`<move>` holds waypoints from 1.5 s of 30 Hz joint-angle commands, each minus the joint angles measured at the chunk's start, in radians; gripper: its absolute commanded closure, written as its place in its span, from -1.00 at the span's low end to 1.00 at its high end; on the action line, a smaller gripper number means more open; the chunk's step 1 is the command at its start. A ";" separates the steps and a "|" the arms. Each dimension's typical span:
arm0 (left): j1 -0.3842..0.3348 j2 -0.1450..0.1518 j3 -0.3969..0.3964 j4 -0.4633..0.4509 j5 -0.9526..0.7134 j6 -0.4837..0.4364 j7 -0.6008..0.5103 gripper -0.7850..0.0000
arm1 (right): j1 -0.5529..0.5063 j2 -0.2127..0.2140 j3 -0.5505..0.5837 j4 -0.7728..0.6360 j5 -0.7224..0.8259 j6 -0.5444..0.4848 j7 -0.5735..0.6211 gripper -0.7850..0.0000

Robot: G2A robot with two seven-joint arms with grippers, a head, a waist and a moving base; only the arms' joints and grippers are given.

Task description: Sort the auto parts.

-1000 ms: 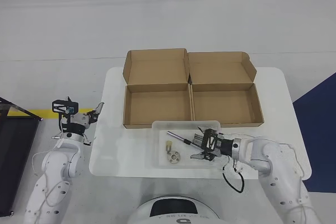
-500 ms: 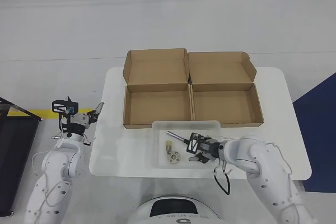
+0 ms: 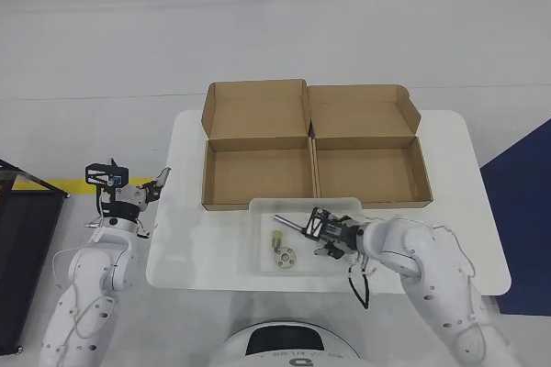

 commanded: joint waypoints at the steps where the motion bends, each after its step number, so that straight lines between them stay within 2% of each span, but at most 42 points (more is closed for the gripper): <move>1: 0.000 0.000 0.000 0.000 0.000 0.000 0.000 -1.00 | 0.017 -0.001 -0.014 0.012 0.006 0.007 0.009 -0.69; 15: 0.000 0.000 0.000 0.000 0.000 0.000 0.000 -1.00 | 0.138 -0.014 -0.120 0.161 0.064 0.032 0.083 -0.58; 19: 0.000 0.000 0.000 0.000 0.000 0.000 0.000 -1.00 | 0.166 -0.018 -0.148 0.191 0.081 0.038 0.101 -0.44; 22: 0.000 0.000 0.000 0.000 0.000 0.000 0.000 -1.00 | 0.180 -0.019 -0.160 0.203 0.093 0.042 0.106 -0.21; 24: 0.000 0.000 0.000 0.000 0.000 0.000 0.000 -1.00 | 0.187 -0.018 -0.165 0.210 0.099 0.044 0.109 0.02; 27: 0.000 0.000 0.000 0.000 0.000 0.000 0.000 -1.00 | 0.195 -0.018 -0.171 0.219 0.110 0.047 0.112 0.13; 30: 0.000 0.000 0.000 0.000 0.000 0.000 0.000 -1.00 | 0.207 -0.017 -0.170 0.234 0.128 0.045 0.108 0.50; 31: 0.000 0.000 0.000 0.000 0.000 0.000 0.000 -1.00 | 0.210 -0.016 -0.170 0.237 0.133 0.044 0.105 0.83; 32: 0.000 0.000 0.000 0.000 0.000 0.000 0.000 -1.00 | 0.212 -0.016 -0.169 0.240 0.137 0.042 0.103 1.00; 37: 0.000 0.000 0.000 0.000 0.000 0.000 0.000 -1.00 | 0.190 -0.001 -0.129 0.206 0.190 -0.023 0.062 1.00; 45: 0.000 0.000 0.000 0.000 0.000 0.000 0.000 -1.00 | 0.076 0.042 0.022 0.080 0.243 -0.135 -0.030 1.00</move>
